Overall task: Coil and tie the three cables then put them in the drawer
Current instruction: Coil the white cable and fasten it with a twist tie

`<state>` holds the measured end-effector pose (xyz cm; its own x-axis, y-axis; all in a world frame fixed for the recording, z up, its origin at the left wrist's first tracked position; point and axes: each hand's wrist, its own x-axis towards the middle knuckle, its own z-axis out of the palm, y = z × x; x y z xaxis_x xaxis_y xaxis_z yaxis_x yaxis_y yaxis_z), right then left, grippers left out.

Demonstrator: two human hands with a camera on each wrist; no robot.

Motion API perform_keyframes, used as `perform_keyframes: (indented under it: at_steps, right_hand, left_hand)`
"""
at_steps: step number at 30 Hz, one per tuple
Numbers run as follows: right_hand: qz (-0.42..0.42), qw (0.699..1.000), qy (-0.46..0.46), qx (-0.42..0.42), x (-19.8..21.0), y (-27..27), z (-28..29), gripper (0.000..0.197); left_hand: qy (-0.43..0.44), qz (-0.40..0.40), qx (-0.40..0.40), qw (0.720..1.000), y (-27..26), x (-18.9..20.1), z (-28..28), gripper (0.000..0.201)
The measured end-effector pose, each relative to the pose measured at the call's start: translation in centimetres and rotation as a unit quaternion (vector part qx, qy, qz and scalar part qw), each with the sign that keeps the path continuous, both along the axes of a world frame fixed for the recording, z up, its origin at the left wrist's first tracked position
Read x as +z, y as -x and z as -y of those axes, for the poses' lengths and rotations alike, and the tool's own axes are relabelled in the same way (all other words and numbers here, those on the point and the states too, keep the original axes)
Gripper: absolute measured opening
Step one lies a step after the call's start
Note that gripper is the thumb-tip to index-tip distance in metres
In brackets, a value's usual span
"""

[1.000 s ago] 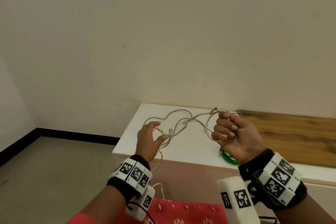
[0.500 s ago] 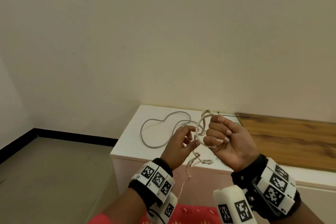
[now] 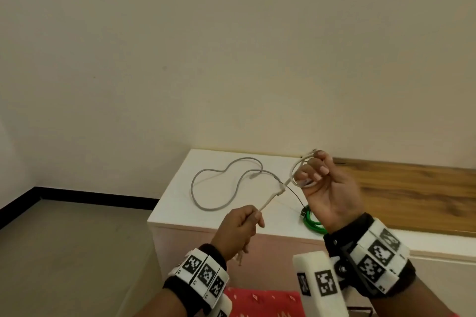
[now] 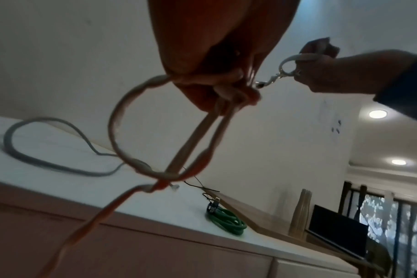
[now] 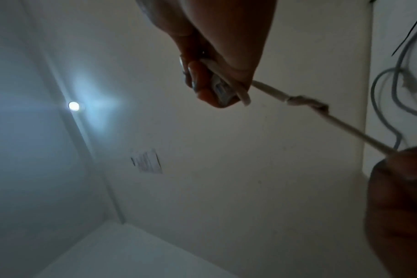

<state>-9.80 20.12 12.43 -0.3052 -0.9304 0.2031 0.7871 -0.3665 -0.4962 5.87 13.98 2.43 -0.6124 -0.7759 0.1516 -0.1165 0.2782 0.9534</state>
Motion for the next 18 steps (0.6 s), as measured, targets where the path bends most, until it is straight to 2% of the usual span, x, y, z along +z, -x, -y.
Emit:
perform_keyframes:
  at_steps: [3,5,7,8,9,11,13,14,15,16,17,18]
  right_hand:
    - [-0.047,0.997,-0.005,-0.056,-1.2,-1.0,0.4,0.029]
    - [-0.086,0.992,-0.015,-0.092,-1.6,-1.5,0.5,0.03]
    - [-0.174,0.974,-0.024,-0.141,-2.2,-2.1,0.3,0.028]
    - [-0.252,0.951,-0.025,-0.178,-2.8,-2.3,0.3,0.026]
    - [-0.356,0.908,-0.025,-0.218,-3.4,-2.6,0.1,0.023]
    - [-0.578,0.773,-0.043,-0.257,-4.4,-2.9,0.0,0.016]
    - [-0.775,0.592,-0.091,-0.203,-4.7,-3.0,0.0,0.014]
    - [-0.835,0.51,-0.114,-0.172,-4.8,-3.0,0.0,0.012]
    - [-0.868,0.455,-0.131,-0.146,-4.8,-2.9,0.0,0.012]
    - [-0.885,0.425,-0.142,-0.125,-4.9,-2.8,0.0,0.015]
    - [-0.897,0.405,-0.146,-0.102,-4.8,-2.7,0.0,0.018]
    - [-0.901,0.402,-0.146,-0.077,-4.7,-2.7,-0.1,0.017]
  left_hand:
    - [0.089,0.119,0.007,0.989,-0.2,0.2,-0.4,0.029]
    - [0.193,0.202,0.009,0.96,-0.2,0.4,-1.1,0.023]
    - [0.271,0.248,0.009,0.93,0.2,0.8,-2.2,0.019]
    - [0.295,0.26,0.006,0.919,0.5,1.1,-2.7,0.017]
    - [0.313,0.277,0.008,0.909,0.7,1.5,-3.2,0.017]
    - [0.349,0.307,0.02,0.885,1.0,2.2,-3.7,0.021]
    - [0.386,0.32,0.041,0.864,1.0,2.4,-3.4,0.025]
    - [0.395,0.316,0.05,0.861,0.7,2.7,-3.3,0.024]
    - [0.421,0.319,0.051,0.847,0.5,2.9,-3.1,0.02]
    - [0.436,0.323,0.05,0.838,0.0,3.0,-2.9,0.02]
    - [0.461,0.342,0.063,0.816,-0.2,3.1,-2.6,0.025]
    - [0.463,0.354,0.065,0.81,-0.4,3.1,-2.3,0.032]
